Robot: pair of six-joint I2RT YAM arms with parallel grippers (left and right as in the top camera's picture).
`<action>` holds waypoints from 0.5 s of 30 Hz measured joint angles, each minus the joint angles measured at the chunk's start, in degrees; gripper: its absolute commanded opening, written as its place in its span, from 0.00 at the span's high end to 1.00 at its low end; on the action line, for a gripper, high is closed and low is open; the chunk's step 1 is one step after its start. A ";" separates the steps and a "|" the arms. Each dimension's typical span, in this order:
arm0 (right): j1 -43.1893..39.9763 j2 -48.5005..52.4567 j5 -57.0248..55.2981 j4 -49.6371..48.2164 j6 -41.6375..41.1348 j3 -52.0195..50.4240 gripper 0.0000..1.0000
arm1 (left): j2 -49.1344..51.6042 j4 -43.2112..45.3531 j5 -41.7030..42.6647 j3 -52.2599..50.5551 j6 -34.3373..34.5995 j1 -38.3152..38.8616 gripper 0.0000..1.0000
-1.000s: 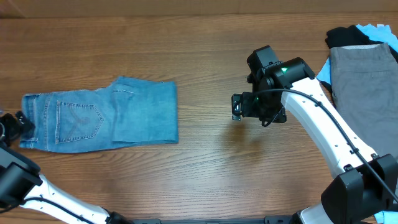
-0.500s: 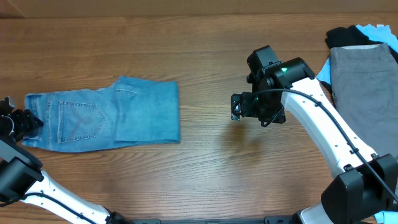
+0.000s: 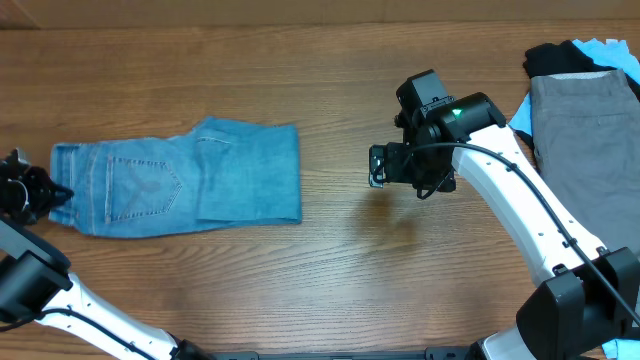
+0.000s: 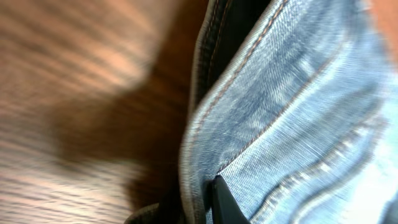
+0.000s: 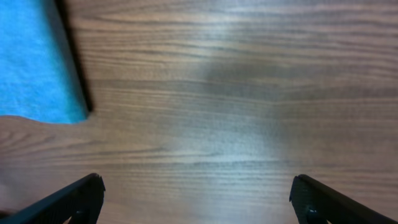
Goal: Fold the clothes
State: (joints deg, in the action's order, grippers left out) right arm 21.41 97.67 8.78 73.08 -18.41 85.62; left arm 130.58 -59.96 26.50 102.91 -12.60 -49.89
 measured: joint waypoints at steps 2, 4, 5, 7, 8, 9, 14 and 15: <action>0.00 0.00 0.00 -2.01 0.00 -0.04 0.00 | -3.23 0.37 4.02 0.02 1.99 0.24 0.96; 0.07 0.00 0.02 -5.16 0.00 -0.37 0.00 | -7.63 1.53 5.99 0.11 4.44 0.92 0.96; 0.11 0.00 0.02 -7.30 0.00 -0.96 0.00 | -9.90 2.25 6.60 0.22 5.60 1.42 0.96; 0.46 0.00 0.15 -12.76 -0.04 -3.52 0.00 | -14.99 3.30 7.56 0.63 8.09 2.58 0.96; 0.81 0.04 0.37 -14.47 0.00 -4.87 0.00 | -18.86 3.87 8.13 0.96 9.75 3.58 0.96; 1.29 0.22 1.44 -17.57 -0.02 -7.26 0.00 | -21.79 3.93 8.59 1.44 11.02 4.37 0.96; 3.82 0.79 8.26 -26.03 -0.44 -15.28 0.00 | -30.53 2.25 8.55 2.47 14.49 11.30 0.96; 4.02 0.81 8.94 -26.05 -0.66 -15.63 0.00 | -30.84 1.62 7.63 2.47 15.10 13.49 0.96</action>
State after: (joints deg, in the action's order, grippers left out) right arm 25.43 98.48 17.72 47.03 -19.07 70.00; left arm 99.74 -58.35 34.13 105.38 2.50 -36.40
